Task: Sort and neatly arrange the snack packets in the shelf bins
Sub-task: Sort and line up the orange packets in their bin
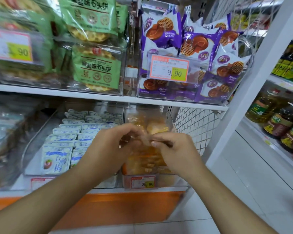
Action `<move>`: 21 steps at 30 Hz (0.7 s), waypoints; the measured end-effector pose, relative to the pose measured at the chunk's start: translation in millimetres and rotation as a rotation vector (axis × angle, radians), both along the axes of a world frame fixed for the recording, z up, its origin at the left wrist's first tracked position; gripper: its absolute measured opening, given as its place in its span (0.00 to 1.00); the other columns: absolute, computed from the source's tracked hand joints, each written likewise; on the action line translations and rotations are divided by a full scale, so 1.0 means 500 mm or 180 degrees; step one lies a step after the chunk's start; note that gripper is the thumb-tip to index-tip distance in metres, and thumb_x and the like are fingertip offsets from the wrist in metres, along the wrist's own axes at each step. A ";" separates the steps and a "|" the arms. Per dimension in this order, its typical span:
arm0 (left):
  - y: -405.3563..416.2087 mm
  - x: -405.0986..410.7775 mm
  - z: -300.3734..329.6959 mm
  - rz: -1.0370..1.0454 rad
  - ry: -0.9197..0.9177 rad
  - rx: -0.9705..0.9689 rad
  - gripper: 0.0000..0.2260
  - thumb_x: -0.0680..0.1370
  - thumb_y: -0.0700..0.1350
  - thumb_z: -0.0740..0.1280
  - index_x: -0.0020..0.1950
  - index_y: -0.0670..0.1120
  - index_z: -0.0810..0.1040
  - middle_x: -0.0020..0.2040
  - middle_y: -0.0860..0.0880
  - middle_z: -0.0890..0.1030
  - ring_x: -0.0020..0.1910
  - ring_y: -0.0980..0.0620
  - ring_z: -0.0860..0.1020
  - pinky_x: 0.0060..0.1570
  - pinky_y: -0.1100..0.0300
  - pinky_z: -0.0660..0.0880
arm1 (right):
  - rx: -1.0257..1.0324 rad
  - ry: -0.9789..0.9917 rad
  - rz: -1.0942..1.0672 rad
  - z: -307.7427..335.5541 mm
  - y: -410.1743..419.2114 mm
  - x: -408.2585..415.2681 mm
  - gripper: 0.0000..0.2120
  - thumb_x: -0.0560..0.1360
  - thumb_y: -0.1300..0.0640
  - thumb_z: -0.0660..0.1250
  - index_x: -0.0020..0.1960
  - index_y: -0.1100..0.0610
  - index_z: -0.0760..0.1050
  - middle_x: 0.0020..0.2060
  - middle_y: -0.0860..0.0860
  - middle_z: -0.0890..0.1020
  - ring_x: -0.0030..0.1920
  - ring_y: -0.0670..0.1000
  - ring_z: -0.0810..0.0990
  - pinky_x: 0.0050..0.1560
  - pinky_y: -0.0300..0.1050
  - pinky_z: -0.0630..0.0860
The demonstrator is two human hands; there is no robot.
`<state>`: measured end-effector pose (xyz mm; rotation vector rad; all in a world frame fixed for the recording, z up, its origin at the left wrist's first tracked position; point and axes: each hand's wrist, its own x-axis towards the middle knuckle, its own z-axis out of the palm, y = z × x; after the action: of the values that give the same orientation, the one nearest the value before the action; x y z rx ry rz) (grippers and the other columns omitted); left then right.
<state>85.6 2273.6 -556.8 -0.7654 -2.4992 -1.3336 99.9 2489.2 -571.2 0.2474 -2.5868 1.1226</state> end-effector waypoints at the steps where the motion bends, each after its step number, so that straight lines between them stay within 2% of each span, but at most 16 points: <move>1: -0.007 -0.004 -0.008 0.0050 -0.0024 -0.0043 0.11 0.76 0.45 0.74 0.49 0.62 0.82 0.45 0.65 0.83 0.47 0.61 0.82 0.49 0.59 0.80 | 0.0047 -0.0086 0.0024 -0.004 -0.007 -0.003 0.09 0.80 0.55 0.72 0.56 0.43 0.87 0.47 0.34 0.86 0.51 0.38 0.83 0.55 0.41 0.81; 6: -0.019 -0.026 -0.036 0.0103 -0.0162 -0.0067 0.08 0.76 0.44 0.75 0.47 0.58 0.83 0.43 0.62 0.84 0.46 0.62 0.83 0.48 0.61 0.80 | 0.0242 -0.0196 -0.0004 -0.018 -0.020 -0.019 0.08 0.81 0.54 0.71 0.55 0.43 0.86 0.48 0.35 0.86 0.52 0.38 0.83 0.56 0.44 0.81; 8: -0.014 -0.032 -0.041 0.0096 -0.0229 -0.0069 0.08 0.77 0.44 0.74 0.47 0.59 0.83 0.43 0.63 0.84 0.45 0.64 0.82 0.47 0.66 0.78 | 0.0270 -0.0192 -0.0026 -0.025 -0.018 -0.025 0.07 0.81 0.54 0.71 0.55 0.43 0.85 0.48 0.36 0.86 0.52 0.39 0.83 0.55 0.44 0.82; 10: -0.009 -0.040 -0.041 0.0154 -0.0219 -0.0058 0.09 0.78 0.43 0.73 0.49 0.60 0.84 0.44 0.66 0.83 0.45 0.66 0.81 0.45 0.71 0.76 | 0.0338 -0.0110 -0.0119 -0.029 -0.011 -0.030 0.07 0.81 0.54 0.71 0.55 0.44 0.85 0.47 0.37 0.86 0.51 0.38 0.83 0.55 0.42 0.81; 12: -0.007 -0.049 -0.036 0.0285 -0.0161 0.0006 0.10 0.79 0.44 0.72 0.51 0.60 0.84 0.44 0.67 0.83 0.43 0.65 0.81 0.42 0.71 0.76 | 0.0413 -0.0112 -0.0224 -0.032 0.002 -0.035 0.08 0.81 0.56 0.71 0.56 0.44 0.82 0.47 0.38 0.85 0.50 0.38 0.82 0.53 0.37 0.79; 14: -0.009 -0.055 -0.027 0.0417 -0.0127 0.0067 0.09 0.80 0.45 0.71 0.53 0.60 0.84 0.43 0.65 0.83 0.42 0.64 0.80 0.38 0.70 0.76 | 0.0627 -0.0345 -0.0228 -0.040 0.019 -0.037 0.11 0.80 0.59 0.70 0.57 0.43 0.79 0.48 0.38 0.84 0.50 0.38 0.82 0.55 0.36 0.79; 17: -0.011 -0.061 -0.028 0.0446 -0.0148 0.0049 0.08 0.80 0.46 0.71 0.54 0.60 0.84 0.43 0.62 0.83 0.38 0.65 0.79 0.34 0.73 0.72 | 0.1198 -0.0725 -0.0031 -0.054 0.034 -0.036 0.12 0.79 0.59 0.69 0.58 0.44 0.82 0.51 0.39 0.84 0.51 0.39 0.82 0.55 0.35 0.78; 21: -0.006 -0.063 -0.046 0.0400 -0.0303 -0.0333 0.09 0.80 0.47 0.71 0.54 0.62 0.82 0.44 0.65 0.83 0.44 0.69 0.79 0.40 0.77 0.71 | 0.1283 -0.0845 0.0096 -0.047 0.046 -0.036 0.10 0.77 0.57 0.73 0.52 0.42 0.83 0.48 0.41 0.81 0.49 0.40 0.79 0.49 0.29 0.71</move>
<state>53.9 2270.7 -579.9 -0.5665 -2.6603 -1.2329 81.7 2512.4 -594.7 0.2397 -3.0428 0.6684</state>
